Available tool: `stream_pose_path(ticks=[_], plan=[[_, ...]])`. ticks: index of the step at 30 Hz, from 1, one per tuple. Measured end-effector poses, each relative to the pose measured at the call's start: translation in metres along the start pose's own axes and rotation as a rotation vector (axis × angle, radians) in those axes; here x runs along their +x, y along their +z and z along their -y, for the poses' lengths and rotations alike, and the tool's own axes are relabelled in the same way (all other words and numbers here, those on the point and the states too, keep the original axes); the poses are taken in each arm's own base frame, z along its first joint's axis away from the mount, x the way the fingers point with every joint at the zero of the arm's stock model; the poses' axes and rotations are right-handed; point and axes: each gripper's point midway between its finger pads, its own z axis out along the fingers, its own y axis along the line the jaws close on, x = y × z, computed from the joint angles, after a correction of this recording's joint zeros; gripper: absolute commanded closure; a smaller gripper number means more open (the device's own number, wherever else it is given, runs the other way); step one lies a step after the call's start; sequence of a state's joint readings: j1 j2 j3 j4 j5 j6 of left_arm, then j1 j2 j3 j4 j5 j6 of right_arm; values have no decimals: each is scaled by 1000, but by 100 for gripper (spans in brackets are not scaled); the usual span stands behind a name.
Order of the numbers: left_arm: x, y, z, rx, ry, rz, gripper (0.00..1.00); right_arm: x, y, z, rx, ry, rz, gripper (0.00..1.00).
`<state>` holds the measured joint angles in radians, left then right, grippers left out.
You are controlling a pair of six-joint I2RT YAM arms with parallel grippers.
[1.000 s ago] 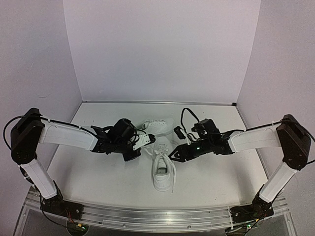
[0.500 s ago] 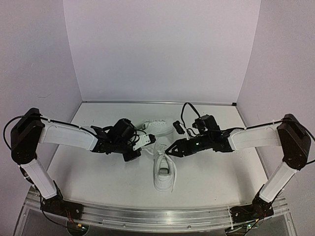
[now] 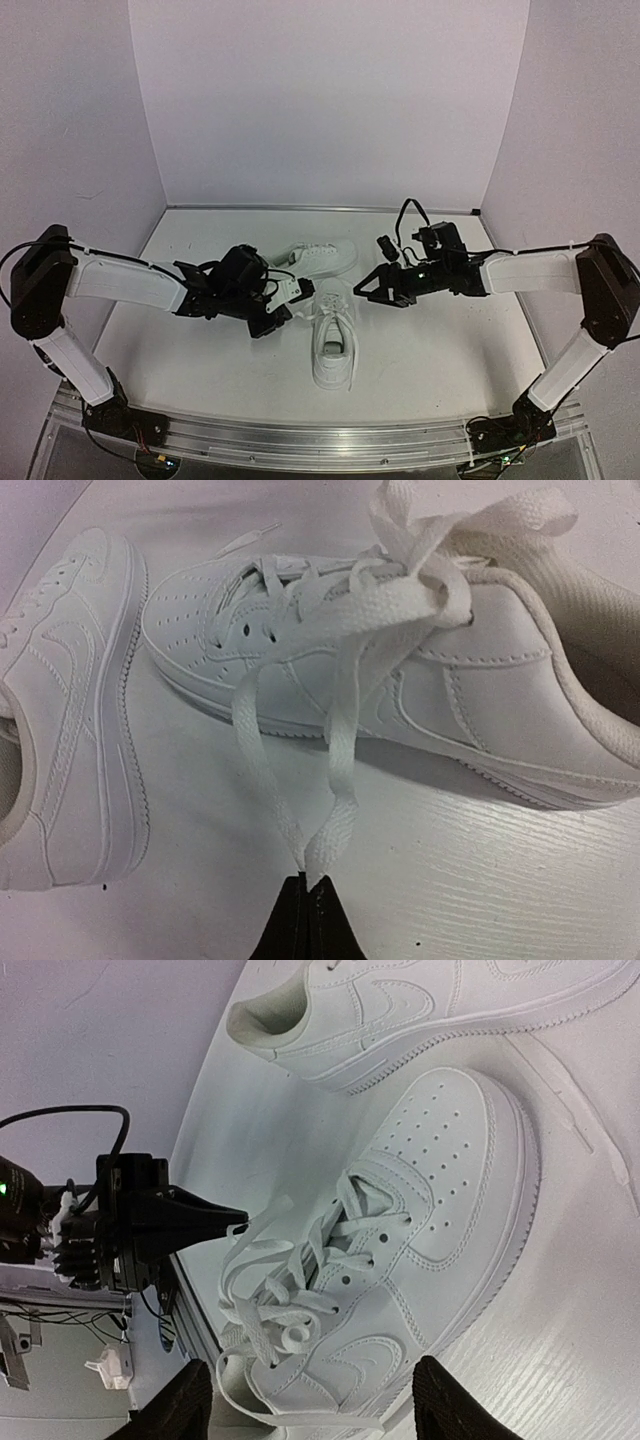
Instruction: Tie the shoes
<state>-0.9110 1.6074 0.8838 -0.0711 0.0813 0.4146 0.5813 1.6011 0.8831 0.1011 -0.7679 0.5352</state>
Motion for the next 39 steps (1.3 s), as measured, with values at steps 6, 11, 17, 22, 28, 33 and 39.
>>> stream_pose_path(ticks=[6,11,17,22,28,33,39], plan=[[-10,-29,-6,-36,-81,23,98,-19,-7,-32,-38,108,-45,47],[-53,-50,-26,-74,-97,66,98,-55,-18,-70,-89,92,-13,48],[-90,-40,-54,-95,-120,101,98,-44,-8,-58,-64,176,-78,51],[-72,-17,-79,-104,-185,25,90,-30,1,-43,-35,239,-137,52],[-46,-10,-93,-69,-269,-30,71,-17,10,-31,-29,279,-198,53],[-20,-31,-76,-9,-302,-8,69,-11,20,-22,-20,302,-247,55],[-1,-47,-38,105,-287,2,73,-11,23,-21,-19,300,-273,57]])
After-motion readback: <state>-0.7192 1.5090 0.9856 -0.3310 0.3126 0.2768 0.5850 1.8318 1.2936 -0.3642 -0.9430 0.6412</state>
